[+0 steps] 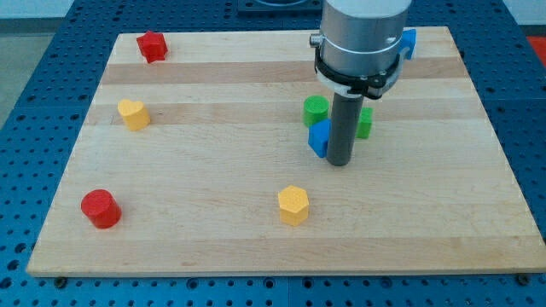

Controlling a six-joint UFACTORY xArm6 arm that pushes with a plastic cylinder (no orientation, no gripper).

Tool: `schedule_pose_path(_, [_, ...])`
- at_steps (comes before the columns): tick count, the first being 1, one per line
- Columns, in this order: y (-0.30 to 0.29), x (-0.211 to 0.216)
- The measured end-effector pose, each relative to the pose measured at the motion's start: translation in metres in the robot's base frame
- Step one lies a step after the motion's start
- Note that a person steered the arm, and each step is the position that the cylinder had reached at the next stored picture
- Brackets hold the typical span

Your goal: Slide yellow hexagon towards center

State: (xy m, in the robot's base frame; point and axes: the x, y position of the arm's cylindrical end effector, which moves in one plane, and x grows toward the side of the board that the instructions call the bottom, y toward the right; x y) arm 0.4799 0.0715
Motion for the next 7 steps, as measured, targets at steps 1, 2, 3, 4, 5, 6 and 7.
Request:
schedule_pose_path(1, [0.000,0.023])
schedule_pose_path(2, [0.000,0.053])
schedule_pose_path(3, [0.000,0.087])
schedule_pose_path(4, [-0.016,0.108])
schedule_pose_path(5, [-0.039,0.109])
schedule_pose_path(6, [-0.064,0.108])
schedule_pose_path(7, [-0.079,0.101])
